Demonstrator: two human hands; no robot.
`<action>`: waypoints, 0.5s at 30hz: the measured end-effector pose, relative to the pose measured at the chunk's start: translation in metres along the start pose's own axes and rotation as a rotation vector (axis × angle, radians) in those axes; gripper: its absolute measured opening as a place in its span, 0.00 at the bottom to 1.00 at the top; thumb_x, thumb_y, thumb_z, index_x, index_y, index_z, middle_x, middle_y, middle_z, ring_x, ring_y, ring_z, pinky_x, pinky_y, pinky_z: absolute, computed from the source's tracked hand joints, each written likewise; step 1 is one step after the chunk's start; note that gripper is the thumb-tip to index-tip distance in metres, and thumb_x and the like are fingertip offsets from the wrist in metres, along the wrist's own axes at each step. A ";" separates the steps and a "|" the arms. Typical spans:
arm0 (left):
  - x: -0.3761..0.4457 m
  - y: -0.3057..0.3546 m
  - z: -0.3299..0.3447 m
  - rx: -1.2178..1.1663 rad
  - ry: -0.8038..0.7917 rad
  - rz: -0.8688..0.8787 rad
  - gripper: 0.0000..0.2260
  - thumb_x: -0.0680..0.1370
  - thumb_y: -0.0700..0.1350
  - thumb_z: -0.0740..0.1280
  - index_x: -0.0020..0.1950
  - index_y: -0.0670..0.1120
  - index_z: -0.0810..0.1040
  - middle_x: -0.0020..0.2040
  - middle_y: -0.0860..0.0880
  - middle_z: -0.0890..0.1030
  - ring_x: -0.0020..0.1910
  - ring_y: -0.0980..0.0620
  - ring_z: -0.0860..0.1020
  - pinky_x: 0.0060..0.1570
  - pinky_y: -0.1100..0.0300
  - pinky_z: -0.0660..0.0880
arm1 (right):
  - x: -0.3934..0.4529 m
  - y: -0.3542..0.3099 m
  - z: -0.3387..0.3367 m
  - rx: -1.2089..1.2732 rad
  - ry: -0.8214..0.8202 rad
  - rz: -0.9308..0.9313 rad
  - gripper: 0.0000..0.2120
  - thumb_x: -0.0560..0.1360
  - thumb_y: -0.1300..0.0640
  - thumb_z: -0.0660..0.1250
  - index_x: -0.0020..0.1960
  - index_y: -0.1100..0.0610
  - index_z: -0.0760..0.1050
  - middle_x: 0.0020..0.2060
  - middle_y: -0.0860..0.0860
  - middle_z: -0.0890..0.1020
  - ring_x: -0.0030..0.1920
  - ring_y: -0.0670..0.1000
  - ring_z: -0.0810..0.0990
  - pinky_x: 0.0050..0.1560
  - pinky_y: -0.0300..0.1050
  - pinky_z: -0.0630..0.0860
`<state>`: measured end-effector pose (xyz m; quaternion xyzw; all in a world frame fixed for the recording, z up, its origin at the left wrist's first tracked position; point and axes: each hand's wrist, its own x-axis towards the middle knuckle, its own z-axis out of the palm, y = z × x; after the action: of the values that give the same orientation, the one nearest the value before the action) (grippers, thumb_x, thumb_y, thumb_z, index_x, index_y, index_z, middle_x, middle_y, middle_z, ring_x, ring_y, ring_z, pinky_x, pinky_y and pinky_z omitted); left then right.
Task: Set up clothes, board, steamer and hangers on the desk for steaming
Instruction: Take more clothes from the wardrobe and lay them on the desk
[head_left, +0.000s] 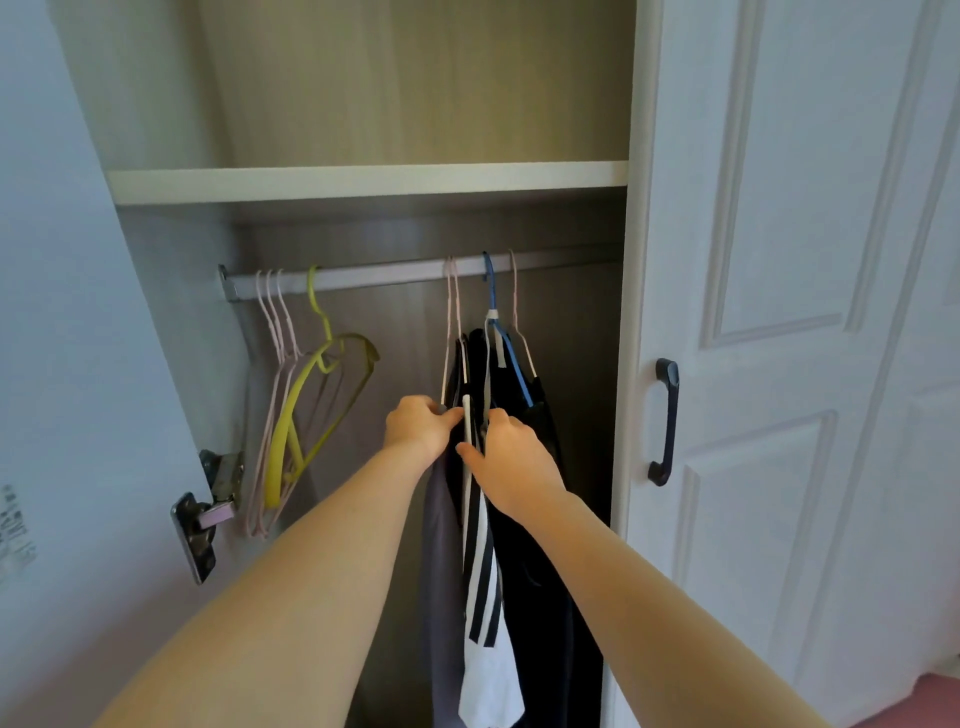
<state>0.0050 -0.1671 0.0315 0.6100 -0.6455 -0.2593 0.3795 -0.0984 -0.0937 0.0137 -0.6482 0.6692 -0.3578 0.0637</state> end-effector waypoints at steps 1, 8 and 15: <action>0.003 0.000 0.000 0.002 0.003 -0.003 0.13 0.76 0.52 0.68 0.49 0.41 0.79 0.46 0.45 0.80 0.45 0.47 0.76 0.43 0.58 0.72 | 0.002 0.000 0.001 -0.005 -0.001 0.008 0.18 0.78 0.52 0.63 0.65 0.59 0.67 0.54 0.55 0.78 0.49 0.53 0.80 0.45 0.47 0.79; 0.018 0.009 0.000 -0.156 0.070 0.004 0.04 0.77 0.42 0.67 0.48 0.44 0.80 0.46 0.45 0.80 0.47 0.46 0.77 0.46 0.57 0.72 | 0.013 -0.008 0.006 -0.004 0.019 0.031 0.24 0.79 0.62 0.61 0.72 0.61 0.59 0.62 0.58 0.75 0.58 0.56 0.78 0.54 0.47 0.78; 0.019 0.019 -0.003 -0.522 0.016 -0.068 0.07 0.78 0.35 0.63 0.52 0.43 0.78 0.42 0.47 0.80 0.38 0.52 0.76 0.35 0.64 0.71 | 0.019 -0.033 0.012 0.201 0.024 0.222 0.18 0.78 0.65 0.60 0.67 0.62 0.63 0.58 0.60 0.76 0.56 0.58 0.78 0.54 0.51 0.78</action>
<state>-0.0033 -0.1833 0.0519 0.5148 -0.5329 -0.4245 0.5203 -0.0677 -0.1124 0.0304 -0.5564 0.6980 -0.4216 0.1595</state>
